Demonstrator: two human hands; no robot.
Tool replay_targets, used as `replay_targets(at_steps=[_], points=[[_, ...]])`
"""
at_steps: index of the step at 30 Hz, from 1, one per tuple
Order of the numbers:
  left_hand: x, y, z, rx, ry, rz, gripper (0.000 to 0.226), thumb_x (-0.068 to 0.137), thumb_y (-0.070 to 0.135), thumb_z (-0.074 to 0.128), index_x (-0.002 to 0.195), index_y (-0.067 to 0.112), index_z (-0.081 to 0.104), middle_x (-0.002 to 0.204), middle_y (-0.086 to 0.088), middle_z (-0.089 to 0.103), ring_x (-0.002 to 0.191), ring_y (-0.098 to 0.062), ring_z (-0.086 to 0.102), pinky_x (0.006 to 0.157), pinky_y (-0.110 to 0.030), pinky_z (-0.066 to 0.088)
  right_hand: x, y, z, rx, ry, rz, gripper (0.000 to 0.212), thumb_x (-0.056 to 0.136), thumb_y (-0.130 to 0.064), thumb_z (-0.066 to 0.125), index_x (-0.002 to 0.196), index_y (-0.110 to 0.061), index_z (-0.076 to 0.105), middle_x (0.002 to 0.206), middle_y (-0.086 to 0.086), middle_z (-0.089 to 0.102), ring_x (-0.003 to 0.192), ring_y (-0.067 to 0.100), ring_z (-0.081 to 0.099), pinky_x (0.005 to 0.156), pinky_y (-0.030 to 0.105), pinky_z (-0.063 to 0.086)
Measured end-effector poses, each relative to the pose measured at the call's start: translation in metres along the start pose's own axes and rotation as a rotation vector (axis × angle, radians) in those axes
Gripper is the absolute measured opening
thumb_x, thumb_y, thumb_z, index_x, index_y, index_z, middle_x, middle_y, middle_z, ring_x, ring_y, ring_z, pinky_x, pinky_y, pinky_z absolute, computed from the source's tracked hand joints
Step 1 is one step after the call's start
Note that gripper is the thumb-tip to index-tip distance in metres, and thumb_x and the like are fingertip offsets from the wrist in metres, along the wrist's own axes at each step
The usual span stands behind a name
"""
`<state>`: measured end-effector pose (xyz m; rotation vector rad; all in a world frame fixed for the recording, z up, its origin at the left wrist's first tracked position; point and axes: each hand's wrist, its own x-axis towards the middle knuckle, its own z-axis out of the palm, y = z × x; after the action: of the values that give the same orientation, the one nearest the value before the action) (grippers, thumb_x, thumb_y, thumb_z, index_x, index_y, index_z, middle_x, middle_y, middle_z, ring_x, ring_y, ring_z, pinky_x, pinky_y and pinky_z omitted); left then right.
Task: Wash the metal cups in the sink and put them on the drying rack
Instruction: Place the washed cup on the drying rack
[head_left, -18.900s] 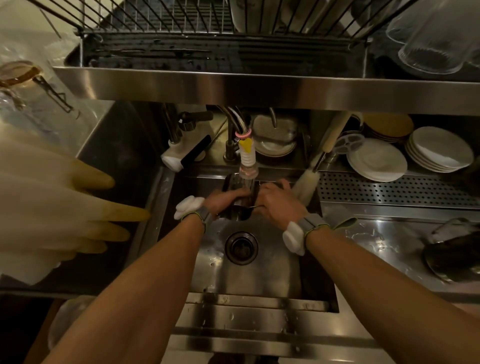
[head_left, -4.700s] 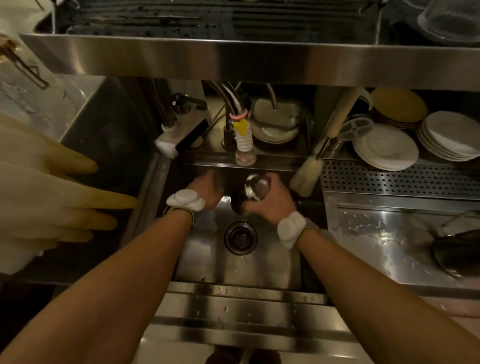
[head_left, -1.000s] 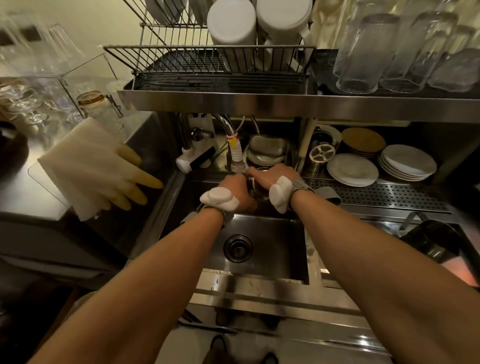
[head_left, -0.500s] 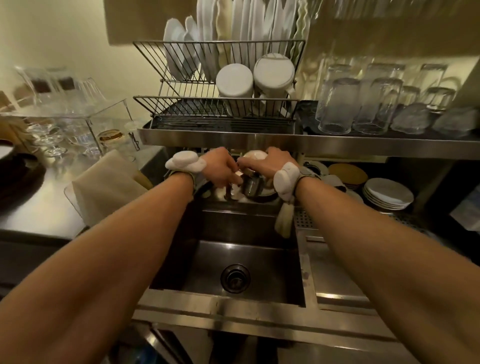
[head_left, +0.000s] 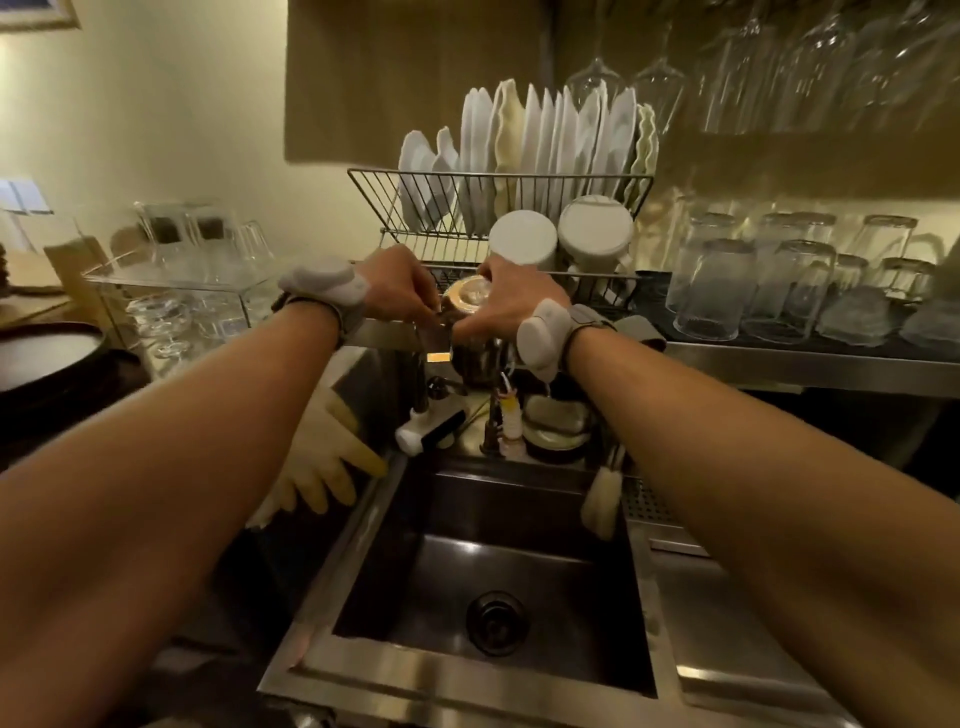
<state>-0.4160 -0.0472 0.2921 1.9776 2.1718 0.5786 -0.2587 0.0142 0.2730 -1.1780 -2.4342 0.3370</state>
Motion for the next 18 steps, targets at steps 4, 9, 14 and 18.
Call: replay_targets(at_steps=[4, 9, 14, 18], points=[[0.007, -0.02, -0.044, 0.064, 0.18, 0.047, 0.018, 0.076, 0.013, 0.074, 0.094, 0.012, 0.076, 0.089, -0.005, 0.072, 0.08, -0.015, 0.062, 0.07, -0.026, 0.047, 0.026, -0.041, -0.014, -0.004, 0.115, -0.037, 0.086, 0.06, -0.055, 0.078, 0.13, -0.018, 0.046, 0.12, 0.002, 0.061, 0.105, 0.023, 0.06, 0.089, 0.039, 0.053], [0.025, -0.059, -0.114, 0.033, 0.299, 0.092, 0.018, 0.077, 0.016, 0.074, 0.094, 0.01, 0.075, 0.087, -0.008, 0.071, 0.076, -0.016, 0.06, 0.064, -0.02, 0.046, 0.074, -0.104, -0.03, 0.009, 0.259, -0.068, 0.083, 0.057, -0.067, 0.071, 0.121, -0.018, 0.052, 0.105, -0.001, 0.065, 0.09, 0.019, 0.063, 0.079, 0.036, 0.057], [0.054, -0.089, -0.126, 0.046, 0.286, 0.117, 0.016, 0.079, 0.019, 0.074, 0.093, 0.012, 0.073, 0.088, -0.005, 0.069, 0.083, -0.019, 0.062, 0.073, -0.028, 0.051, 0.107, -0.124, -0.018, -0.06, 0.317, -0.024, 0.085, 0.059, -0.061, 0.076, 0.128, -0.021, 0.046, 0.115, 0.0, 0.064, 0.099, 0.021, 0.062, 0.083, 0.036, 0.055], [0.08, -0.123, -0.096, 0.041, 0.218, 0.094, 0.022, 0.078, 0.021, 0.075, 0.098, 0.013, 0.072, 0.1, -0.006, 0.072, 0.093, -0.021, 0.066, 0.084, -0.031, 0.052, 0.126, -0.118, 0.02, -0.101, 0.271, 0.059, 0.093, 0.055, -0.057, 0.082, 0.13, -0.018, 0.043, 0.12, 0.004, 0.061, 0.107, 0.025, 0.06, 0.087, 0.039, 0.053]])
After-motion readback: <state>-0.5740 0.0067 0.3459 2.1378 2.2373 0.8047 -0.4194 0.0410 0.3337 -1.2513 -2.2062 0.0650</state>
